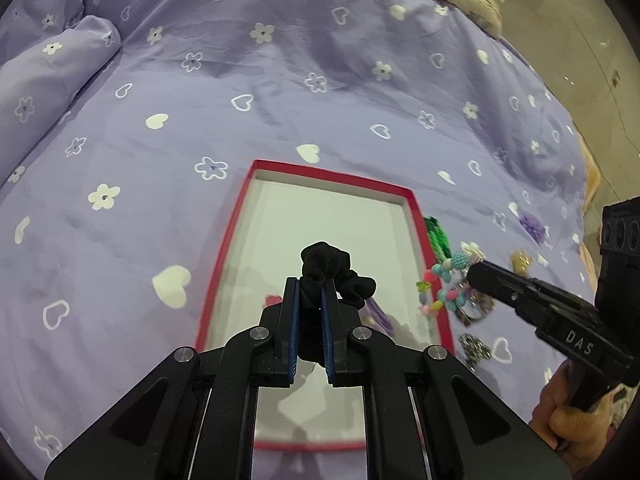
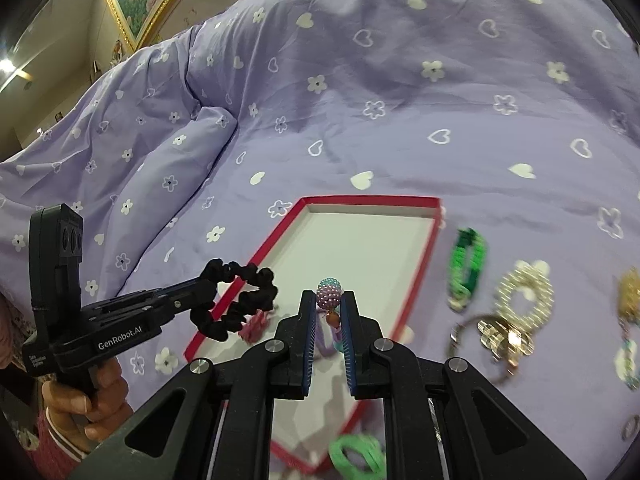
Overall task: Organize jewelry
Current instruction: 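Lower the scrunchie into the tray with left tool while right tool releases the bracelet there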
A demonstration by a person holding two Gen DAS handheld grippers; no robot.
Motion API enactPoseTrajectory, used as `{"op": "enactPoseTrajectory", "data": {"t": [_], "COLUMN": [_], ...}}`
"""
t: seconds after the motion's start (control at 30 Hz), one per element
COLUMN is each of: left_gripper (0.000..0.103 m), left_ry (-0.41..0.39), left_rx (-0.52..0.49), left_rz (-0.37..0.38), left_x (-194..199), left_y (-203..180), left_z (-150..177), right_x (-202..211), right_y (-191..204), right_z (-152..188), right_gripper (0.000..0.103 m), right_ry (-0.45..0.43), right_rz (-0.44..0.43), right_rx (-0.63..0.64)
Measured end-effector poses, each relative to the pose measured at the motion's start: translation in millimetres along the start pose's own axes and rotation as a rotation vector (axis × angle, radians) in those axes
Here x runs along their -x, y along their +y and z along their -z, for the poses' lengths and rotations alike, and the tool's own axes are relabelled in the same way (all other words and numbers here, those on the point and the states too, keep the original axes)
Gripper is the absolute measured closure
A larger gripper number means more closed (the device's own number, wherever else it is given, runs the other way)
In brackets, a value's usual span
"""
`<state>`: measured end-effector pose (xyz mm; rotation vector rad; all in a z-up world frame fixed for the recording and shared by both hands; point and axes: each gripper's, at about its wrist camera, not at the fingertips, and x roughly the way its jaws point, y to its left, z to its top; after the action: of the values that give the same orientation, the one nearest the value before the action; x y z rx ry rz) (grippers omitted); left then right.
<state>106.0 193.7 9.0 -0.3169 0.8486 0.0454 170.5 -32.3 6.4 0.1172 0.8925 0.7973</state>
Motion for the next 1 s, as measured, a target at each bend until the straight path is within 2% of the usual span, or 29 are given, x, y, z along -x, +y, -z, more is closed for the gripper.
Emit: {"op": "enactPoseTrajectory", "data": {"t": [0.23, 0.33, 0.6, 1.0], "left_gripper": [0.095, 0.094, 0.094, 0.088], "left_ry": [0.037, 0.060, 0.121, 0.147], "left_rx": [0.055, 0.067, 0.083, 0.051], "left_rz": [0.021, 0.003, -0.048, -0.099], "left_x": [-30.2, -46.0, -74.1, -82.8], "left_y": [15.4, 20.5, 31.7, 29.2], "left_z": [-15.2, -18.3, -13.2, -9.3], "right_x": [-41.8, -60.6, -90.0, -107.1], "right_y": [3.9, 2.3, -13.3, -15.3], "right_z": [-11.9, -14.3, -10.0, -3.5], "right_gripper": [0.091, 0.091, 0.091, 0.089], "right_ry": [0.045, 0.071, 0.137, 0.204], "right_rz": [-0.023, -0.033, 0.028, 0.085], "right_rx": [-0.007, -0.017, -0.021, 0.024]}}
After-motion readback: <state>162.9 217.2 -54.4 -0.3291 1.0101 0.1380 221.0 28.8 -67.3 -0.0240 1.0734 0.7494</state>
